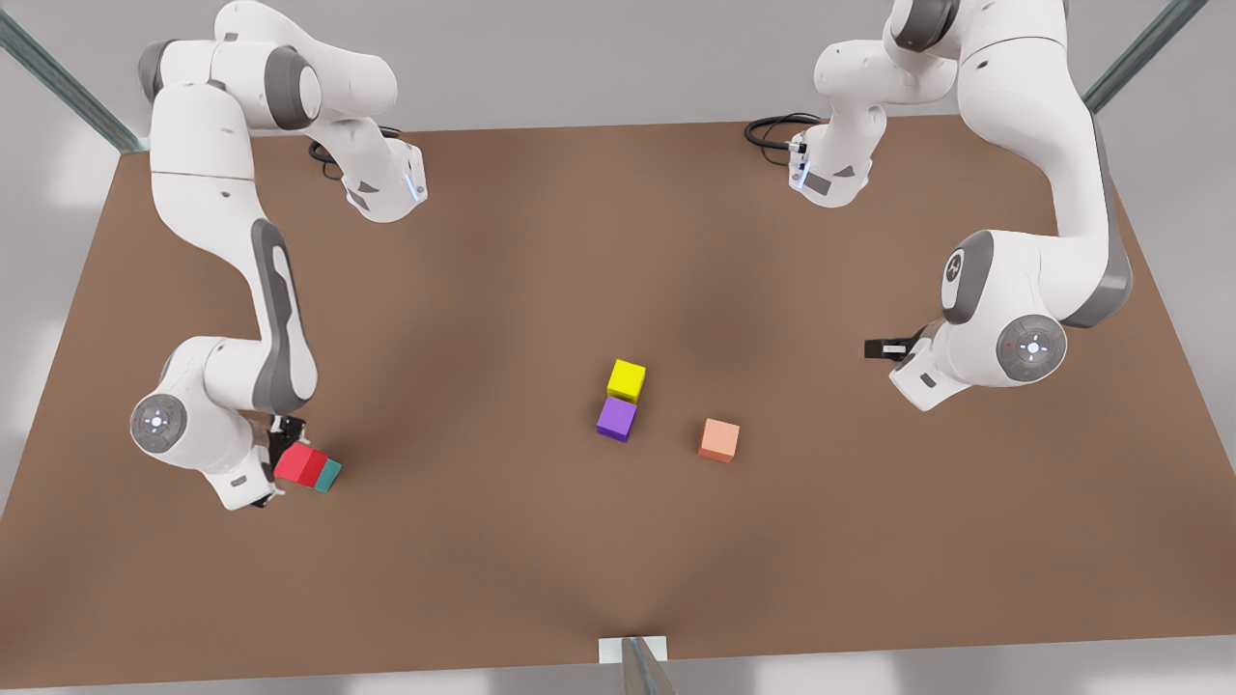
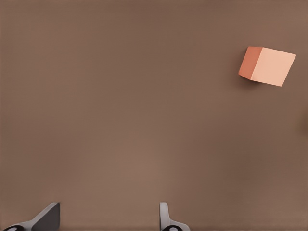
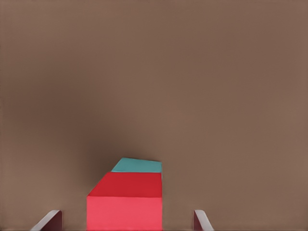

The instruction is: Pick up red wooden cube and pass to hand red wooden cube and place in blue wooden cube

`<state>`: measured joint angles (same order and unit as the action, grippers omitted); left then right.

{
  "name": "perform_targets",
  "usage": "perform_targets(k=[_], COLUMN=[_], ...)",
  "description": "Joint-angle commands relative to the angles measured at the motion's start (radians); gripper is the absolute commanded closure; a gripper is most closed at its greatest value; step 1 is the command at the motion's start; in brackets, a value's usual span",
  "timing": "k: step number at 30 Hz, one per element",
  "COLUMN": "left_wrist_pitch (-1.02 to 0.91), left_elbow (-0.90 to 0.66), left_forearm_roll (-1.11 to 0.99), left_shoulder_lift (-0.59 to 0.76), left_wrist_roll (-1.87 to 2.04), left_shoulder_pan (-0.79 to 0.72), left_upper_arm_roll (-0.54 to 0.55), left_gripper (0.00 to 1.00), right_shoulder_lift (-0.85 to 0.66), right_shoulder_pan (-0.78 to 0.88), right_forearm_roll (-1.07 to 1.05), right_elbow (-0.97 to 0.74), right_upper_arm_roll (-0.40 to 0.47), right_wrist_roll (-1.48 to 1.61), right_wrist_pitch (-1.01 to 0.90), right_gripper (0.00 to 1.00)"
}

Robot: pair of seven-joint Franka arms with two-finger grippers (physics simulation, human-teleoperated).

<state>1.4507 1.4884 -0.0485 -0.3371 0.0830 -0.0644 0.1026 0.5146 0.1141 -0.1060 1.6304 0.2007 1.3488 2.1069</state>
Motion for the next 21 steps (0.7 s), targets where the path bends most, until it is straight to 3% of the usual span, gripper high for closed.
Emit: perform_targets(k=[1,3,5,6,9,11,12,13,15,21], left_wrist_pitch=[-0.001,-0.006,-0.006,-0.006,-0.006,-0.006,-0.006,-0.004,-0.004,-0.009], left_elbow=[0.000,0.000,0.000,0.000,0.000,0.000,0.000,0.000,0.000,-0.002], left_forearm_roll=[-0.001,-0.001,-0.001,-0.001,-0.001,-0.001,-0.001,-0.001,-0.002,-0.002], left_shoulder_lift=[0.001,0.006,0.006,0.006,0.006,0.006,0.004,0.004,0.006,0.007], left_wrist_roll=[0.000,0.000,0.000,0.000,0.000,0.000,0.000,0.000,0.000,0.000], left_shoulder_pan=[0.000,0.000,0.000,0.000,-0.005,-0.005,-0.005,-0.005,-0.005,-0.005], left_upper_arm_roll=[0.000,0.000,0.000,0.000,0.000,0.000,0.000,0.000,0.000,0.000], left_gripper=[0.00,0.00,0.00,0.00,0.00,0.00,0.00,0.00,0.00,0.00], right_shoulder_lift=[-0.005,0.005,0.008,-0.001,-0.016,-0.143,-0.243,-0.288,-0.361,-0.370], right_shoulder_pan=[-0.001,-0.004,-0.004,-0.001,-0.001,-0.014,-0.070,-0.085,-0.087,-0.083], right_forearm_roll=[-0.011,-0.066,-0.104,-0.094,0.009,0.080,0.123,0.154,0.137,0.129], right_elbow=[-0.062,-0.170,-0.253,-0.273,-0.523,-0.500,-0.390,-0.331,-0.216,-0.211], right_upper_arm_roll=[0.000,0.000,0.000,0.002,0.019,-0.035,-0.132,-0.153,-0.155,-0.155], right_wrist_roll=[-0.138,-0.410,-1.146,-1.315,-1.369,-1.528,-1.580,-1.577,-1.580,-1.573], right_wrist_pitch=[-0.171,-0.290,-0.400,-0.409,-0.763,-0.901,-0.887,-0.864,-0.755,-0.726], right_gripper=[0.00,0.00,0.00,0.00,0.00,0.00,0.00,0.00,0.00,0.00])
